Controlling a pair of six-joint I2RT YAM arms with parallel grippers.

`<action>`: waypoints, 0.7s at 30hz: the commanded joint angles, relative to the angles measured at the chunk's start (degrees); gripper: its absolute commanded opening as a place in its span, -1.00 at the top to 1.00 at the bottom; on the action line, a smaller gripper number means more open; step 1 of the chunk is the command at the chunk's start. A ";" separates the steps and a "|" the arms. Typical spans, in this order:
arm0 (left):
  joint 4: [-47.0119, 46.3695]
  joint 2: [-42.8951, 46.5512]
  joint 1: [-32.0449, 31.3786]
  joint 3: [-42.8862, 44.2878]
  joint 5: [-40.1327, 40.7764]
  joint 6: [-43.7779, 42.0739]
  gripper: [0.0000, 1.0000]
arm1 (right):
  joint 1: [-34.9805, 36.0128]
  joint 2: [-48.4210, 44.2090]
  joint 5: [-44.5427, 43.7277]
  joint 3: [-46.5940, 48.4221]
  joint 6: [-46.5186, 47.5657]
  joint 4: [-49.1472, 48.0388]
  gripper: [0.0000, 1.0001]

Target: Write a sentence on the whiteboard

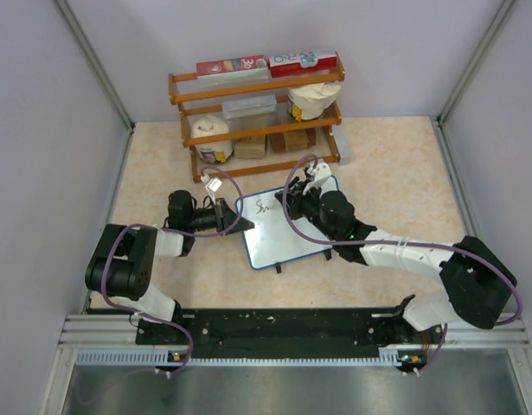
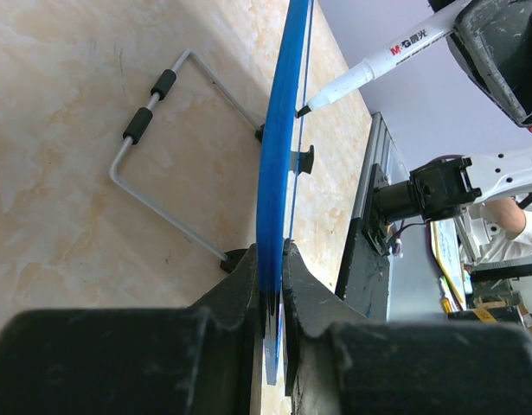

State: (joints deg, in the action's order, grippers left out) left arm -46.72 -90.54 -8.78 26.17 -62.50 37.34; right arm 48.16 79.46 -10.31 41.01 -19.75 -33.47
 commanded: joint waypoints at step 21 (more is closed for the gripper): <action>-0.57 -1.22 -0.01 1.07 1.77 -2.01 1.00 | -1.93 -6.07 0.64 0.91 0.41 0.96 1.00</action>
State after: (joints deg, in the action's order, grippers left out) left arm -46.83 -90.54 -8.78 26.33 -62.85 37.34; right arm 47.05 74.70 -9.21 39.75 -19.73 -31.59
